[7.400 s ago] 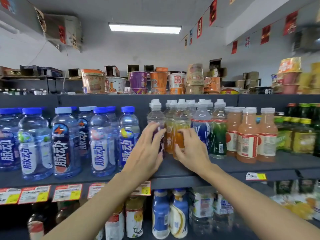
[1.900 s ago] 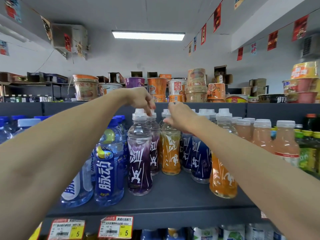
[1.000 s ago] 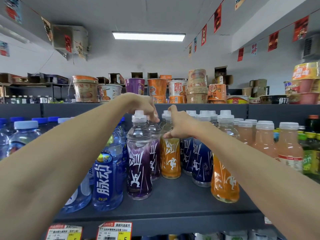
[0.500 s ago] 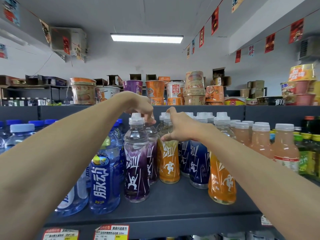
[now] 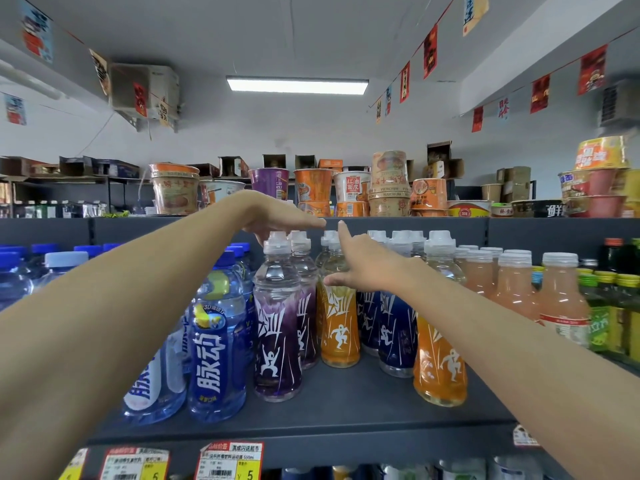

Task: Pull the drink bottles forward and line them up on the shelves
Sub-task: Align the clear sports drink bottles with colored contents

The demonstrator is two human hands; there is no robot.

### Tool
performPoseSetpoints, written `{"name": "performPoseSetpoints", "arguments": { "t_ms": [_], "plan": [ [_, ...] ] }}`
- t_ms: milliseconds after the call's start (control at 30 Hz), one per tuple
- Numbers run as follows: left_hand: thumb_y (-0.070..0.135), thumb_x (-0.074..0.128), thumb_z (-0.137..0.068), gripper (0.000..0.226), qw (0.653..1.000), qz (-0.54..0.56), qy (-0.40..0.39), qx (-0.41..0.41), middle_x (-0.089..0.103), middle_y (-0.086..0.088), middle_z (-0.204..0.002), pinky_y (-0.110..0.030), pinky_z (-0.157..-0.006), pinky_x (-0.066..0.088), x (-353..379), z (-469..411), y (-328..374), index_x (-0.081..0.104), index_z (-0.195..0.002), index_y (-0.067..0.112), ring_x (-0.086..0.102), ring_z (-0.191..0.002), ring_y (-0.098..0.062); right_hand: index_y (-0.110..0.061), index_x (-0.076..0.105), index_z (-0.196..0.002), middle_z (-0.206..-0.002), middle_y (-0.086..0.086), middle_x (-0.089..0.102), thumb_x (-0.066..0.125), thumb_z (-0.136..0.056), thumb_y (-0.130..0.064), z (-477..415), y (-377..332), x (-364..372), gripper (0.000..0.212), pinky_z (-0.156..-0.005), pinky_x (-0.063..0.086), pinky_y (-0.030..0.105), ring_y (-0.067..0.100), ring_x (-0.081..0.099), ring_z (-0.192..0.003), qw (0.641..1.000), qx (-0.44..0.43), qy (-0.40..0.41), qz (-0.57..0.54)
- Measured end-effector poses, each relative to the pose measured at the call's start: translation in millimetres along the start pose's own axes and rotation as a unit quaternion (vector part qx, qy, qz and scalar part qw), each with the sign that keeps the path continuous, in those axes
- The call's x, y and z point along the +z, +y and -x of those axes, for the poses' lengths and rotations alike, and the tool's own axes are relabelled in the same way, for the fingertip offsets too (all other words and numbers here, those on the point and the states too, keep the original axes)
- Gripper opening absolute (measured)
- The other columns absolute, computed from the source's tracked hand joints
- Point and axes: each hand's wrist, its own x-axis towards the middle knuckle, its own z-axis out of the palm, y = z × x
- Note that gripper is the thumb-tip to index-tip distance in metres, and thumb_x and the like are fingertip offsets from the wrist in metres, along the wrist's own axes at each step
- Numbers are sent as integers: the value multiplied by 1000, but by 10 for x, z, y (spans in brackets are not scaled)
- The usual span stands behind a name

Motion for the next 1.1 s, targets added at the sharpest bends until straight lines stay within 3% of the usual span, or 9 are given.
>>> {"name": "performPoseSetpoints", "arguments": {
  "t_ms": [100, 167, 300, 433, 533, 667, 833, 1000, 1100],
  "plan": [
    [67, 44, -96, 72, 992, -54, 112, 17, 53, -9, -129, -41, -91, 48, 87, 69, -26, 49, -139, 10, 53, -121, -27, -6, -5, -160, -115, 16, 66, 71, -85, -59, 62, -33, -26, 119, -67, 44, 28, 23, 65, -92, 1000, -2, 16, 16],
    [59, 48, -97, 47, 969, -87, 226, 45, 52, -3, -102, -33, -72, 43, 205, 98, -63, 55, -110, 14, 53, -100, -24, -5, -3, -160, -117, 15, 66, 69, -89, -55, 130, -57, -69, 113, -72, 49, 32, 27, 66, -100, 999, -5, 23, 34],
    [37, 57, -94, 51, 926, -36, 365, 88, 58, -7, -114, -35, -79, 44, 489, 194, -131, 47, -134, 8, 54, -99, -22, -7, 29, -154, -120, 9, 62, 59, -97, -44, 399, -86, -243, 75, -80, 49, 36, 28, 63, -108, 987, -62, 99, 109],
    [23, 61, -91, 35, 885, 16, 451, 113, 62, -5, -113, -32, -78, 41, 811, 266, -138, 56, -124, 11, 54, -96, -19, -16, 63, -115, -108, 3, 67, 52, -93, -35, 793, 54, -313, 31, -89, 39, 38, 22, 59, -101, 928, -88, 303, 196],
    [11, 52, -95, 23, 870, 34, 481, 104, 67, -6, -112, -34, -79, 43, 937, 306, -112, 61, -116, 12, 59, -96, -22, -15, 67, -111, -118, 10, 62, 56, -87, -31, 1012, 204, -218, 31, -94, 36, 45, 29, 54, -110, 916, -18, 367, 158],
    [4, 44, -99, 25, 864, 36, 490, 104, 68, -6, -112, -34, -81, 41, 980, 342, -64, 63, -113, 12, 61, -98, -23, -19, 63, -122, -137, 14, 52, 62, -85, -28, 1096, 291, -89, 38, -100, 40, 51, 31, 45, -129, 929, 77, 351, 94],
    [4, 43, -100, 25, 874, 27, 477, 89, 66, -7, -115, -36, -84, 43, 972, 427, -4, 62, -114, 11, 60, -100, -23, -19, 55, -130, -150, 15, 35, 71, -82, -14, 1079, 363, 3, 51, -91, 54, 38, 32, 38, -137, 927, 77, 367, -14],
    [7, 45, -101, 23, 881, 35, 462, 93, 66, -6, -117, -47, -95, 48, 999, 560, 134, 62, -114, 13, 61, -101, -23, -27, 48, -132, -136, 4, 45, 71, -88, -19, 1089, 385, 49, 51, -82, 57, 29, 12, 56, -104, 909, 102, 376, -147],
    [8, 45, -102, 23, 884, 37, 457, 93, 66, -6, -118, -48, -96, 49, 1003, 606, 195, 63, -115, 12, 62, -102, -23, -31, 50, -130, -128, -3, 48, 69, -90, -17, 1053, 299, 0, 47, -76, 44, 5, -5, 52, -94, 911, 74, 356, -196]
  ]
}}
